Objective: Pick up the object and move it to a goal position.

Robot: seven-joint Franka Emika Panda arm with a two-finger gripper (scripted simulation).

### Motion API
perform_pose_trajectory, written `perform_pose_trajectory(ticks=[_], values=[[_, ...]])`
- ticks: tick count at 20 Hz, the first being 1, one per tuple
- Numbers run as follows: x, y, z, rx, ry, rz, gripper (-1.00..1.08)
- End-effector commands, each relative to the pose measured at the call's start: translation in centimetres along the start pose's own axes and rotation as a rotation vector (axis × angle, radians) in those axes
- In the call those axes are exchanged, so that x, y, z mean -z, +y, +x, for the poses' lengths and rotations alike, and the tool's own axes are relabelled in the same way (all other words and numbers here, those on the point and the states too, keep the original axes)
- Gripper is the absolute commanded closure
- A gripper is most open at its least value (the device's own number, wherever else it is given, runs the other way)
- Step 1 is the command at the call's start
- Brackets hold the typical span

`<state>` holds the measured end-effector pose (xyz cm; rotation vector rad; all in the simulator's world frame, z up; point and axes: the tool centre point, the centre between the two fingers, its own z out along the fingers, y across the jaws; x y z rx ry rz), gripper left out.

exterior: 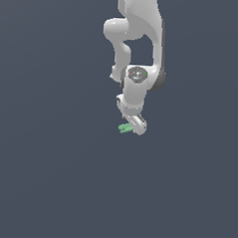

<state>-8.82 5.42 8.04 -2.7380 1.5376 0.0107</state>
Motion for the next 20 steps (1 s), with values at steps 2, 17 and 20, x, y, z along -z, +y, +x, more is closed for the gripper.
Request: perform_pose_trajectory(ticks=[2, 17, 20], values=[[-0.6, 0.4, -0.7, -0.073, 0.002, 0.001, -0.92], [-1.5, 1.2, -1.8, -0.194, 0.006, 0.002, -0.92], [-1.8, 1.2, -1.8, -0.194, 0.006, 0.002, -0.92]])
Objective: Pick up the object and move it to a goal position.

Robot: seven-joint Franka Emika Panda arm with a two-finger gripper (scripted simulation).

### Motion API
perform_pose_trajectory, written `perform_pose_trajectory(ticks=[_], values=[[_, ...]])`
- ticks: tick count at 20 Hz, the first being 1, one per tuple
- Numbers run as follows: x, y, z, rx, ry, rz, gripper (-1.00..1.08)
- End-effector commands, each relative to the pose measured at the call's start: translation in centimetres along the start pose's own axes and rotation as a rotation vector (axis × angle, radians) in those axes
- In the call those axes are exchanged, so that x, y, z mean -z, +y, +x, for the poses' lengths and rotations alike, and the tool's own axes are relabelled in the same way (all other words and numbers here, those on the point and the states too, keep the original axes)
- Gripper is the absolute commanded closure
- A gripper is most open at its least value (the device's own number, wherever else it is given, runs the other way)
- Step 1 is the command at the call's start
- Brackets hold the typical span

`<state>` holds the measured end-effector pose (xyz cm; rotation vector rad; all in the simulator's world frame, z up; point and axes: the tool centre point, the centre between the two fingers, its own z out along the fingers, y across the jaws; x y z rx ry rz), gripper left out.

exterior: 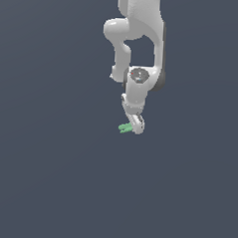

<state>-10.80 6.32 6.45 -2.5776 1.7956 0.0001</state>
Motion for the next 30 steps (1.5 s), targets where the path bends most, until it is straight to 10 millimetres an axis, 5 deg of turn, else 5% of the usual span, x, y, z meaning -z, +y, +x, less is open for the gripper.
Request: perform_pose_trajectory(ticks=[1, 16, 17, 30], values=[[-0.4, 0.0, 0.0, -0.001, 0.000, 0.000, -0.92], [-4.9, 0.1, 0.0, -0.005, 0.000, 0.000, -0.92], [-4.9, 0.1, 0.0, -0.005, 0.000, 0.000, 1.08], [-4.7, -0.1, 0.3, -0.005, 0.000, 0.001, 1.08]])
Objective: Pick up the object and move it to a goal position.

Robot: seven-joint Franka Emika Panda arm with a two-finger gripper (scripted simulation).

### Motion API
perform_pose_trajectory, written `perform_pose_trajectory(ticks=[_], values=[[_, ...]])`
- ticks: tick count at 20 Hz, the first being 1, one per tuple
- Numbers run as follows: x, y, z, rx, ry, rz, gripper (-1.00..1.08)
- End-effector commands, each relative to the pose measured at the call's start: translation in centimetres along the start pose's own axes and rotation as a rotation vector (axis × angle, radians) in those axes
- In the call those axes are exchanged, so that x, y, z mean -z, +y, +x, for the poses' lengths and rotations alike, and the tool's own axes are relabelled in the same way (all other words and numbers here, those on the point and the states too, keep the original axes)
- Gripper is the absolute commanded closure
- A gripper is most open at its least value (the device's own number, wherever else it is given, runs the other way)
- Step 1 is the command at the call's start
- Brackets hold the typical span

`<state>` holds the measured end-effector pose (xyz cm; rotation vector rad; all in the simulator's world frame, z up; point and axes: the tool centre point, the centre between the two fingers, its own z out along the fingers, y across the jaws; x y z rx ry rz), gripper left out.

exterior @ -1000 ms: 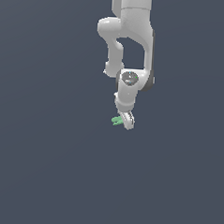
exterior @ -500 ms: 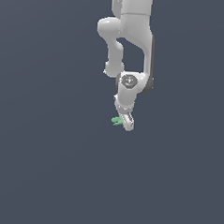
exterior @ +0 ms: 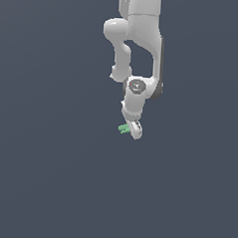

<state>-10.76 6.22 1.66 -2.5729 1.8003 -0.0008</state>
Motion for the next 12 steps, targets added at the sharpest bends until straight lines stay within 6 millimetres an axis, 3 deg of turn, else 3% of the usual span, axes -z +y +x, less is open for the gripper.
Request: perform_pose_trajectory(ticks=[1, 6, 12], values=[[0.2, -0.2, 0.5, -0.001, 0.000, 0.000, 1.08], [1.0, -1.0, 2.8, -0.001, 0.001, 0.000, 1.08], [2.6, -2.7, 7.1, 0.000, 0.001, -0.001, 1.08]])
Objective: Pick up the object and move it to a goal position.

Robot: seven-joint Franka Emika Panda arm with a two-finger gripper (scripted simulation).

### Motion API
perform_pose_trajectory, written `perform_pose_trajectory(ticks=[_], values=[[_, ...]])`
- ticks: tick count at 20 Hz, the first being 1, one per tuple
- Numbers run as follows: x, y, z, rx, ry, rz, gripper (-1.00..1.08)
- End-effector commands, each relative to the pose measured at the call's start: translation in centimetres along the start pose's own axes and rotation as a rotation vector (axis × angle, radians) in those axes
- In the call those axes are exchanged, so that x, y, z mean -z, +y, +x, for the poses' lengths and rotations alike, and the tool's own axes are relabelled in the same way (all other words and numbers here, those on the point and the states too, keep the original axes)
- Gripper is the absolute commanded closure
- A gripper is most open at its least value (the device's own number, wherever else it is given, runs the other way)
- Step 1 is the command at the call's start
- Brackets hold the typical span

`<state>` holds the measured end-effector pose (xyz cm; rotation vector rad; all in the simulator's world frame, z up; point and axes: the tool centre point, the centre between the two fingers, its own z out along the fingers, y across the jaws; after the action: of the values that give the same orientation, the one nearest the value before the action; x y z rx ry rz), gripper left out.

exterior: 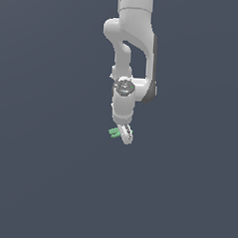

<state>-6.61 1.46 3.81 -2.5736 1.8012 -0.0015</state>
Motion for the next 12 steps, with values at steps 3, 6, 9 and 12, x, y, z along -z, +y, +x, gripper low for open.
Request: perform_pose_trajectory(ticks=[3, 6, 9, 12], values=[[1.4, -1.5, 3.8, 0.000, 0.001, 0.000, 1.08], [2.4, -2.6, 6.5, 0.000, 0.001, 0.000, 1.08], [3.3, -3.7, 9.0, 0.000, 0.001, -0.001, 1.08], [4.1, -4.7, 11.3, 0.000, 0.001, -0.001, 1.08]])
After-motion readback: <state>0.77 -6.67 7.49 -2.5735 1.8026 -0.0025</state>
